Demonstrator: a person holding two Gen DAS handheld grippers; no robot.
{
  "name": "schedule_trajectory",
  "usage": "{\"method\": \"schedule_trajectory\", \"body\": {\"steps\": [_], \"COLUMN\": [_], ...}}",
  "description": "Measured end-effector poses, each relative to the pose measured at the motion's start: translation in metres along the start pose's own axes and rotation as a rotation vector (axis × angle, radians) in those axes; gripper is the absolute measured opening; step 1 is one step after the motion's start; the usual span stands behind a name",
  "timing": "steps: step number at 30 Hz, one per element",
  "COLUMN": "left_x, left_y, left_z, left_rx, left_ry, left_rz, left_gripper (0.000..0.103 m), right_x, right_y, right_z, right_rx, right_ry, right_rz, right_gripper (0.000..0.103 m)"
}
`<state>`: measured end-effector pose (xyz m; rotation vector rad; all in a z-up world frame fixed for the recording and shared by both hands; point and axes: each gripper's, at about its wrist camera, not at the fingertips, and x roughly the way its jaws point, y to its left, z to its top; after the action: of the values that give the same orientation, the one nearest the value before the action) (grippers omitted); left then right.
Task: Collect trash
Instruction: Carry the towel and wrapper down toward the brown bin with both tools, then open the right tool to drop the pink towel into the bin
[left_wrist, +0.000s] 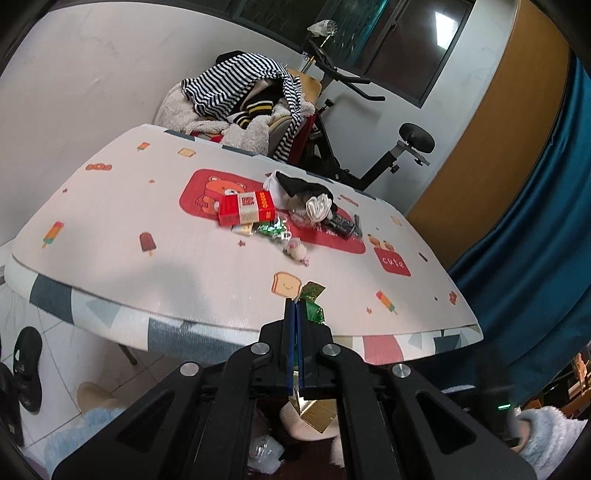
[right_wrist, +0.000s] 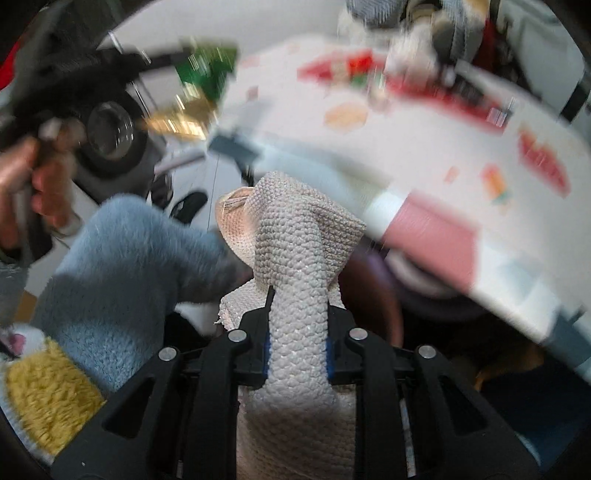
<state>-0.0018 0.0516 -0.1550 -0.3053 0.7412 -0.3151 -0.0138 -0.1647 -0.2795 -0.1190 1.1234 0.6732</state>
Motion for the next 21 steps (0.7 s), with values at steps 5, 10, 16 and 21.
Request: {"method": "schedule_trajectory", "body": {"steps": [5,10,16,21], "left_x": [-0.002,0.001,0.005,0.010], "left_y": [0.002,0.004,0.003,-0.001], "left_z": [-0.011,-0.018,-0.023,-0.029], "left_rx": [0.002,0.019,0.023,0.036], "left_ry": [0.017,0.042,0.061,0.078], "left_rz": [0.009,0.018,0.009,0.001], "left_gripper": [0.001,0.001,0.001,0.001], "right_x": [0.058,0.083,0.084,0.057], "right_y": [-0.006,-0.014,-0.027,-0.028], "right_z": [-0.010,-0.011,-0.005,0.000], "right_rx": [0.122,0.243,0.309,0.304], "right_ry": [0.202,0.238,0.197,0.091], "right_rz": [-0.032,-0.061,-0.049,-0.058], "right_gripper": [0.023,0.031,0.051,0.074]}}
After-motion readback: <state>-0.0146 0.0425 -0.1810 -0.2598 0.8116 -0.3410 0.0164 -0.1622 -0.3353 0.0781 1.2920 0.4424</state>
